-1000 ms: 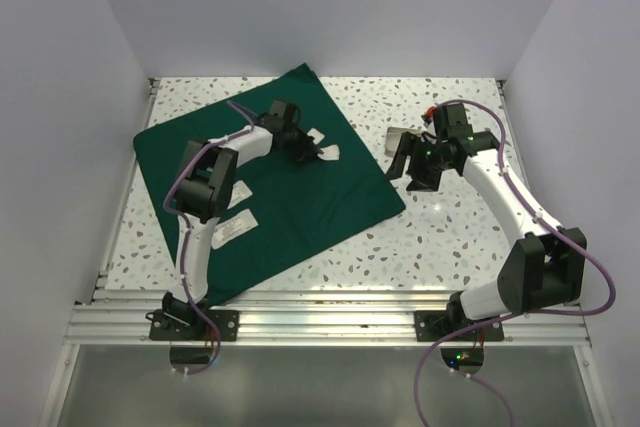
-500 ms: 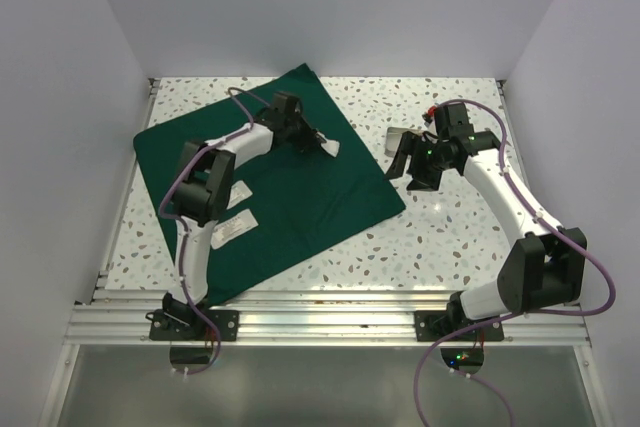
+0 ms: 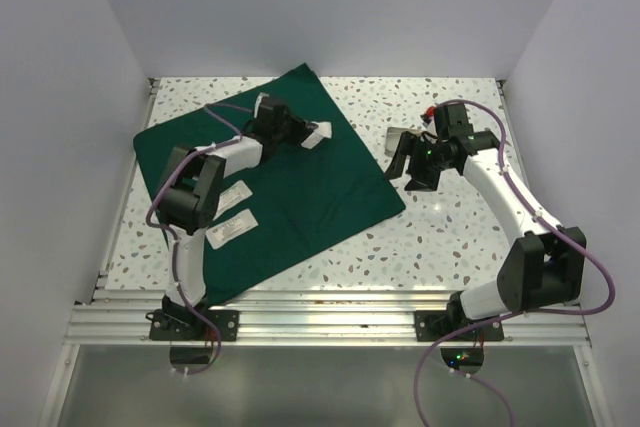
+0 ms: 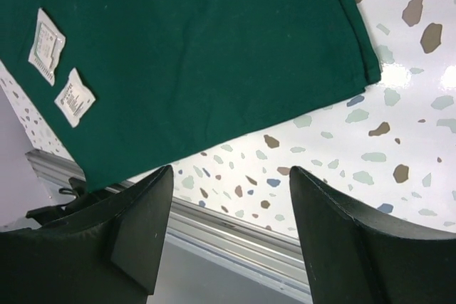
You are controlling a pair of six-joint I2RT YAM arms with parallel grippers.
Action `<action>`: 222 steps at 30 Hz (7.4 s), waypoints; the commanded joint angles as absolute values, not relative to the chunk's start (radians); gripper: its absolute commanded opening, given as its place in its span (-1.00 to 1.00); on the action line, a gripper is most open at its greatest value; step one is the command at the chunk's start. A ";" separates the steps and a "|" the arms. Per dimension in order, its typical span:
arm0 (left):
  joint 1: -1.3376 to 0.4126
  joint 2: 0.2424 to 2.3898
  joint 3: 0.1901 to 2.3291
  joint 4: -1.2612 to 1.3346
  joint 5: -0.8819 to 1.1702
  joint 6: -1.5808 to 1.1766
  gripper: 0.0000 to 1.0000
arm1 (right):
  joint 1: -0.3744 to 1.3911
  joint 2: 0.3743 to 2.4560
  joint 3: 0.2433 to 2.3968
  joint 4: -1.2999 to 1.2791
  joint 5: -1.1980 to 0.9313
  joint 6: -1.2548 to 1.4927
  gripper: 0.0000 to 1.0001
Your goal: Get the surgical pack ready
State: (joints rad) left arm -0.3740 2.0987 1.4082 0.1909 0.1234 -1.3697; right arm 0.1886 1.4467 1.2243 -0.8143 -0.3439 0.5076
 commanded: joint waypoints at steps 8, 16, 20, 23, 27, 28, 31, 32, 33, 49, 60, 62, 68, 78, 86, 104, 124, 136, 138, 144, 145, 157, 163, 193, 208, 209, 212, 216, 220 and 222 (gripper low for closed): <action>-0.367 2.034 1.206 0.537 -0.095 -1.634 -1.00 | 0.192 1.460 1.233 -0.799 -0.400 0.508 0.38; -0.380 2.057 1.198 0.589 -0.170 -1.753 -1.00 | 0.213 1.482 1.238 -0.790 -0.417 0.515 0.38; -0.396 2.065 1.193 0.589 -0.216 -1.798 -1.00 | 0.222 1.488 1.238 -0.790 -0.422 0.514 0.38; -0.411 2.075 1.193 0.594 -0.247 -1.838 -1.00 | 0.224 1.489 1.230 -0.785 -0.426 0.515 0.38; -0.440 2.089 1.213 0.569 -0.279 -1.861 -1.00 | 0.225 1.489 1.226 -0.784 -0.430 0.517 0.38; -0.446 2.094 1.218 0.555 -0.299 -1.870 -1.00 | 0.225 1.493 1.226 -0.785 -0.430 0.517 0.37; -0.453 2.094 1.218 0.546 -0.325 -1.876 -1.00 | 0.226 1.490 1.223 -0.788 -0.429 0.514 0.38; -0.454 2.095 1.215 0.543 -0.333 -1.878 -1.00 | 0.227 1.489 1.221 -0.788 -0.426 0.512 0.38; -0.457 2.094 1.216 0.531 -0.339 -1.881 -1.00 | 0.227 1.488 1.218 -0.788 -0.426 0.512 0.38; -0.477 2.129 1.236 0.454 -0.429 -1.930 -1.00 | 0.229 1.491 1.201 -0.785 -0.430 0.508 0.38; -0.483 2.158 1.236 0.440 -0.459 -1.951 -1.00 | 0.230 1.496 1.198 -0.787 -0.428 0.500 0.38; -0.480 2.164 1.242 0.433 -0.454 -1.947 -1.00 | 0.229 1.500 1.200 -0.787 -0.428 0.499 0.37; -0.482 2.181 1.259 0.420 -0.454 -1.948 -1.00 | 0.230 1.508 1.201 -0.785 -0.434 0.500 0.37; -0.482 2.204 1.272 0.413 -0.442 -1.954 -1.00 | 0.230 1.511 1.197 -0.779 -0.434 0.500 0.38; -0.485 2.183 1.239 0.399 -0.433 -1.965 -0.96 | 0.230 1.514 1.198 -0.778 -0.440 0.502 0.38; -0.488 2.123 1.186 0.367 -0.403 -1.960 -0.35 | 0.233 1.505 1.195 -0.770 -0.453 0.511 0.37; -0.480 2.005 1.071 0.356 -0.328 -1.801 -0.15 | 0.249 1.505 1.195 -0.758 -0.465 0.523 0.37; -0.449 2.069 1.083 0.452 -0.273 -1.752 -0.05 | 0.250 1.512 1.192 -0.755 -0.462 0.520 0.37; -0.446 2.083 1.100 0.451 -0.270 -1.743 -0.05 | 0.252 1.511 1.195 -0.756 -0.457 0.517 0.38; -0.434 2.109 1.150 0.434 -0.261 -1.733 -0.05 | 0.250 1.522 1.207 -0.759 -0.451 0.512 0.38; -0.431 2.117 1.155 0.425 -0.258 -1.733 -0.06 | 0.252 1.526 1.209 -0.759 -0.453 0.514 0.37; -0.430 2.167 1.215 0.414 -0.249 -1.715 -0.28 | 0.252 1.540 1.221 -0.767 -0.442 0.506 0.38; -0.419 2.158 1.218 0.402 -0.206 -1.654 -0.76 | 0.250 1.549 1.232 -0.773 -0.436 0.502 0.38; -0.491 1.165 0.895 -0.268 0.397 -0.600 -1.00 | 0.471 1.562 1.419 -0.641 -0.882 0.177 0.75; -0.589 0.787 0.695 -0.267 0.609 -0.673 -1.00 | 0.652 1.614 1.375 -0.600 -1.227 0.127 0.76; -0.591 0.782 0.693 -0.264 0.620 -0.678 -1.00 | 0.658 1.617 1.374 -0.603 -1.229 0.126 0.75; -0.591 0.770 0.677 -0.242 0.661 -0.690 -1.00 | 0.669 1.611 1.361 -0.598 -1.224 0.126 0.70; -0.589 0.753 0.667 -0.213 0.695 -0.699 -1.00 | 0.681 1.615 1.347 -0.586 -1.256 0.135 0.56; -0.591 0.758 0.667 -0.150 0.732 -0.724 -1.00 | 0.713 1.612 1.321 -0.578 -1.270 0.137 0.49; -0.591 0.764 0.670 -0.120 0.747 -0.736 -1.00 | 0.722 1.617 1.312 -0.578 -1.279 0.135 0.42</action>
